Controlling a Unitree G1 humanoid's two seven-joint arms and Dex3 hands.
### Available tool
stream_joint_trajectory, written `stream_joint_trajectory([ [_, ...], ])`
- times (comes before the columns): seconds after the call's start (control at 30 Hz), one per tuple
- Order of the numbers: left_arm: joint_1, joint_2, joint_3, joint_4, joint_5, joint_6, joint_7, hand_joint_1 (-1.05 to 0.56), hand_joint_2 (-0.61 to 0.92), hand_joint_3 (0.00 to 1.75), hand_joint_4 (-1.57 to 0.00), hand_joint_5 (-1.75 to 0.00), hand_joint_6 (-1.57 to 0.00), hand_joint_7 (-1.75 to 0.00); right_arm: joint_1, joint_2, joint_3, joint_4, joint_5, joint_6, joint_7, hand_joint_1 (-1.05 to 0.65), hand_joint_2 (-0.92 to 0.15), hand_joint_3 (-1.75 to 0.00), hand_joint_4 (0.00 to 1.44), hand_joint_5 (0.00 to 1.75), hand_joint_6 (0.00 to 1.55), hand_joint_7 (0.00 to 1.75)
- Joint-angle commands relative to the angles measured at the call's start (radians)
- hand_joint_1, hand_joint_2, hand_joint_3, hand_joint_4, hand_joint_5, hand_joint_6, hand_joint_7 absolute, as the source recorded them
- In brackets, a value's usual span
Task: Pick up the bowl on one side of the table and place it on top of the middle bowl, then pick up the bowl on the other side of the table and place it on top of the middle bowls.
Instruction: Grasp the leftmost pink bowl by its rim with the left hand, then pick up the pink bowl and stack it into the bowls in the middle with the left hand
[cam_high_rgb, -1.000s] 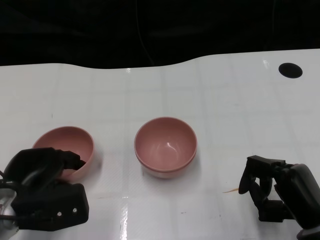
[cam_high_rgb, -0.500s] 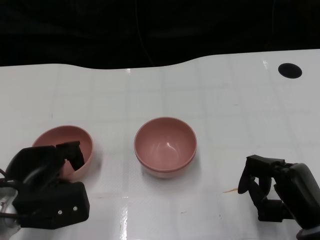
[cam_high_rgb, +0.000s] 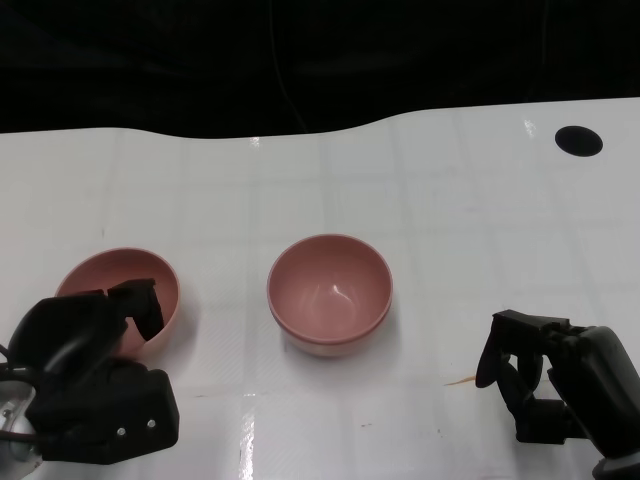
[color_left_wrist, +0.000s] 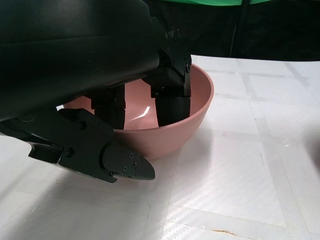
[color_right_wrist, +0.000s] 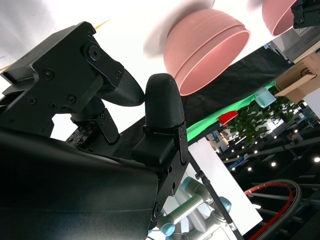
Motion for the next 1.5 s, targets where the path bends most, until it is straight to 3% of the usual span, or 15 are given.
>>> stream_joint_trajectory([
  [0.03, 0.027, 0.027, 0.002, -0.015, -0.001, -0.008, -0.014, -0.09, 0.91, 0.44, -0.73, -1.75, -0.53, -1.75, 0.001, -0.014, -0.007, -0.005, 0.012, -0.013, -0.001, -0.15, -0.39, -1.42, 0.92, 1.75, 0.72, 1.64],
  [0.27, 0.028, 0.063, 0.024, -0.151, -0.024, 0.034, -0.129, -0.04, 0.89, 0.42, -0.69, -1.75, -0.48, -1.75, -0.006, -0.015, -0.006, 0.005, 0.006, -0.011, -0.003, -0.16, -0.4, -1.42, 0.92, 1.75, 0.71, 1.65],
  [0.33, 0.031, 0.077, 0.035, -0.201, -0.038, 0.041, -0.177, -0.04, 0.91, 0.32, -0.69, -1.66, -0.59, -1.46, -0.007, -0.015, -0.005, 0.008, 0.008, -0.011, -0.002, -0.16, -0.4, -1.42, 0.92, 1.75, 0.71, 1.65],
  [0.43, 0.033, 0.093, 0.054, -0.278, -0.059, 0.065, -0.263, -0.04, 0.92, 0.35, -0.64, -1.74, -0.47, -1.7, -0.011, -0.015, -0.005, 0.02, 0.01, -0.017, -0.004, -0.16, -0.39, -1.41, 0.92, 1.75, 0.71, 1.65],
  [0.5, 0.037, 0.101, 0.066, -0.328, -0.065, 0.09, -0.306, -0.04, 0.92, 0.37, -0.64, -1.74, -0.45, -1.73, -0.014, -0.016, -0.005, 0.024, 0.006, -0.021, -0.008, -0.16, -0.39, -1.41, 0.92, 1.75, 0.71, 1.65],
  [0.6, 0.045, 0.119, 0.089, -0.424, -0.077, 0.119, -0.373, -0.02, 0.91, 0.39, -0.67, -1.75, -0.51, -1.75, -0.016, -0.017, -0.004, 0.028, 0.003, -0.023, -0.009, -0.16, -0.4, -1.41, 0.92, 1.75, 0.71, 1.65],
  [0.67, 0.051, 0.123, 0.1, -0.469, -0.081, 0.141, -0.407, -0.02, 0.85, 0.5, -0.69, -1.75, -0.54, -1.75, -0.017, -0.017, -0.004, 0.034, 0.005, -0.03, -0.01, -0.16, -0.4, -1.41, 0.92, 1.75, 0.71, 1.65],
  [0.8, 0.052, 0.128, 0.125, -0.554, -0.098, 0.182, -0.473, -0.01, 0.81, 0.57, -0.68, -1.75, -0.52, -1.75, -0.019, -0.017, -0.004, 0.034, 0.006, -0.025, -0.005, -0.17, -0.4, -1.41, 0.91, 1.75, 0.7, 1.65],
  [1.3, 0.02, 0.134, 0.153, -0.771, -0.076, 0.24, -0.553, -0.02, 0.75, 0.63, -0.74, -1.75, -0.56, -1.75, -0.039, -0.014, 0.004, 0.076, -0.005, -0.046, -0.026, -0.17, -0.41, -1.4, 0.91, 1.75, 0.7, 1.66],
  [1.5, -0.044, 0.1, 0.136, -0.873, -0.08, 0.258, -0.608, -0.01, 0.69, 0.71, -0.75, -1.75, -0.57, -1.75, -0.052, -0.012, 0.012, 0.092, -0.024, -0.047, -0.052, -0.16, -0.41, -1.4, 0.91, 1.75, 0.7, 1.66],
])
